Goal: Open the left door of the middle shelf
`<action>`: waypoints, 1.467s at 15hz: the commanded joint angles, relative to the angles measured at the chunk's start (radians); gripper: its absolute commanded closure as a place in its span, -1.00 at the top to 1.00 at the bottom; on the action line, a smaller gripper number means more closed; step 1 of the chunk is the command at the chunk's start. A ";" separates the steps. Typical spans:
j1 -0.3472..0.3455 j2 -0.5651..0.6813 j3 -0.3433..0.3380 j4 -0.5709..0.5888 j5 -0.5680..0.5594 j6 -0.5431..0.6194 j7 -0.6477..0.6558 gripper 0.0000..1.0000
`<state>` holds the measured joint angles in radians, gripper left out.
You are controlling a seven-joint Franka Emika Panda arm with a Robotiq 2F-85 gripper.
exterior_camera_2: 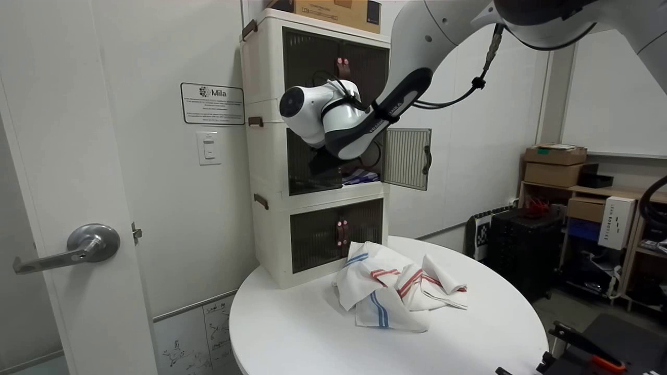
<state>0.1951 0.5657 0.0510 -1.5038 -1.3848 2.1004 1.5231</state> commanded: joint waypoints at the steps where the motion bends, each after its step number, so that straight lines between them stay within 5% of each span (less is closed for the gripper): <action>1: 0.049 -0.053 0.035 -0.037 0.044 -0.087 -0.079 -0.99; 13: 0.110 -0.126 0.122 -0.112 0.145 -0.315 -0.114 -0.99; 14: 0.110 -0.128 0.124 -0.112 0.150 -0.318 -0.113 -0.46; 16: 0.111 -0.132 0.130 -0.110 0.151 -0.314 -0.113 -0.34; 22: 0.120 -0.156 0.150 -0.108 0.177 -0.268 -0.143 0.59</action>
<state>0.3209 0.4320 0.1962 -1.6089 -1.2342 1.8013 1.4424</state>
